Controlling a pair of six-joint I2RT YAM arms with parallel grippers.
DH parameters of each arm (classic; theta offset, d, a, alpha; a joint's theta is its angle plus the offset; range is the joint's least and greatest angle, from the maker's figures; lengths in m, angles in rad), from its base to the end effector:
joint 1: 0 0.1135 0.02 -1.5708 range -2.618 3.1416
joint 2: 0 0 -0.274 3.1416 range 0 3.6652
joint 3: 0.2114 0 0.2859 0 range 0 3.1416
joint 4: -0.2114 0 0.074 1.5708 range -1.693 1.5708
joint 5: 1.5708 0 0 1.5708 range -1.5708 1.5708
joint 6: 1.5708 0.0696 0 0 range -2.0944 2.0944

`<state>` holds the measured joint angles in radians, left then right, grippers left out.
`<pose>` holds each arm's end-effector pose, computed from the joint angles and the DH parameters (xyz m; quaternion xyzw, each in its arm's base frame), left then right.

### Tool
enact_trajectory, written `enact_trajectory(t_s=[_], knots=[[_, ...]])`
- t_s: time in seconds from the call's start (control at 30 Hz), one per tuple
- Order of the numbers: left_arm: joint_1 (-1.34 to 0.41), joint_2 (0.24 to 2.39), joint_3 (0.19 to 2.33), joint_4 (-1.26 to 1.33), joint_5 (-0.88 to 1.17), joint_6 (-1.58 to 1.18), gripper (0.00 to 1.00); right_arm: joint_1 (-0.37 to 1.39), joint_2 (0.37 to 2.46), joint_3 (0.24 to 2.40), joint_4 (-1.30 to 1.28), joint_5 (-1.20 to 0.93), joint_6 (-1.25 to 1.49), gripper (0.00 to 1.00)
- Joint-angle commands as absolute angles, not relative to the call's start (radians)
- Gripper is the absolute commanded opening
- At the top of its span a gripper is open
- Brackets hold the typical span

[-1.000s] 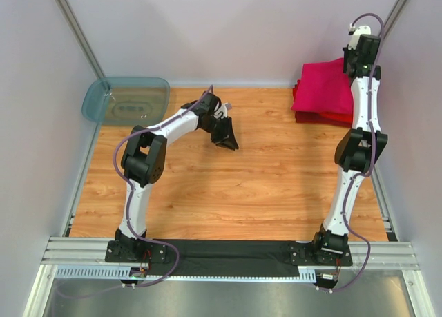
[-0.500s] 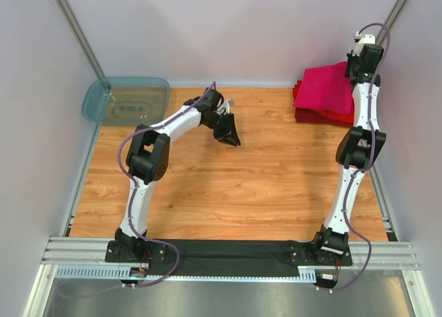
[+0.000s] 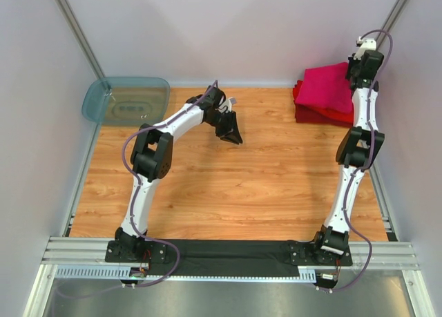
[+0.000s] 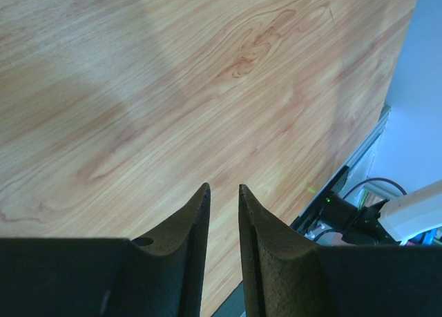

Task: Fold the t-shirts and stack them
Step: Neatly place the folded tshirt to the corner

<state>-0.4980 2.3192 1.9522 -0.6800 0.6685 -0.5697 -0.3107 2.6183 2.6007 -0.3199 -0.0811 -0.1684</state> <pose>0.4654 -0.3022 0.1586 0.0522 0.9149 -0.3972 0.0493 0.6427 -0.2004 0.2580 0.0346 0.8148 -0.1050 0.5692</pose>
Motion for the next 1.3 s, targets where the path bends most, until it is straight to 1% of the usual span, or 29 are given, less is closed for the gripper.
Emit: enact_trajectory(t_s=[0.0,0.03,0.07,0.13,0.17,0.2,0.23,0.27,0.3,0.33,0.4,0.43,0.5,0.53,0.57,0.67,0.77,0.93,1.07,1.17,1.27], knots=[[-0.503,2.316,1.985,-0.704,0.687,-0.555,0.3,-0.322,2.646,2.669,-0.18,-0.051,-0.149,0.07],[-0.503,2.312,1.979,-0.707,0.69,-0.552,0.3,-0.325,2.646,2.672,-0.178,-0.038,-0.143,0.11],[-0.505,2.293,1.974,-0.712,0.692,-0.551,0.3,-0.328,2.642,2.671,-0.181,-0.008,-0.137,0.19],[-0.505,2.269,1.941,-0.716,0.69,-0.546,0.3,-0.324,2.608,2.662,-0.213,-0.002,-0.127,0.26],[-0.505,2.235,1.928,-0.715,0.686,-0.543,0.3,-0.324,2.59,2.648,-0.227,0.032,-0.118,0.38],[-0.505,2.218,1.895,-0.704,0.68,-0.545,0.3,-0.313,2.533,2.607,-0.251,0.035,-0.111,0.42],[-0.503,2.201,1.881,-0.697,0.68,-0.545,0.3,-0.307,2.504,2.571,-0.261,0.044,-0.101,0.59],[-0.505,2.172,1.865,-0.69,0.678,-0.546,0.31,-0.298,2.467,2.542,-0.27,0.073,-0.1,0.97],[-0.505,2.157,1.84,-0.68,0.681,-0.549,0.31,-0.288,2.438,2.514,-0.284,0.08,-0.098,1.0],[-0.505,2.145,1.827,-0.677,0.684,-0.551,0.31,-0.272,2.381,2.463,-0.316,0.086,-0.091,1.0],[-0.505,2.096,1.781,-0.655,0.686,-0.555,0.31,-0.253,2.332,2.418,-0.362,0.087,-0.077,0.98],[-0.505,2.073,1.758,-0.641,0.686,-0.558,0.31,-0.235,2.279,2.361,-0.398,0.083,-0.074,0.93],[-0.505,2.014,1.697,-0.618,0.681,-0.56,0.31,-0.203,2.214,2.26,-0.403,0.063,-0.093,0.9],[-0.505,1.979,1.681,-0.618,0.681,-0.555,0.31,-0.19,2.183,2.15,-0.394,0.033,-0.122,0.88],[-0.503,1.961,1.646,-0.617,0.678,-0.543,0.31,-0.175,2.127,2.102,-0.387,0.023,-0.193,0.87],[-0.502,1.896,1.573,-0.615,0.655,-0.519,0.31,-0.108,2.067,1.959,-0.385,0.034,-0.363,0.85],[-0.494,1.858,1.516,-0.612,0.634,-0.502,0.31,-0.054,2.052,1.881,-0.414,0.084,-0.44,0.84],[-0.468,1.827,1.462,-0.591,0.63,-0.508,0.31,-0.006,2.042,1.783,-0.377,0.161,-0.56,0.86],[-0.457,1.838,1.444,-0.569,0.641,-0.517,0.31,-0.005,2.071,1.776,-0.357,0.19,-0.636,0.88],[-0.457,1.862,1.448,-0.555,0.652,-0.528,0.31,0.032,2.101,1.779,-0.313,0.237,-0.696,0.89],[-0.457,1.888,1.46,-0.549,0.664,-0.534,0.31,0.044,2.146,1.818,-0.299,0.253,-0.735,0.89]])
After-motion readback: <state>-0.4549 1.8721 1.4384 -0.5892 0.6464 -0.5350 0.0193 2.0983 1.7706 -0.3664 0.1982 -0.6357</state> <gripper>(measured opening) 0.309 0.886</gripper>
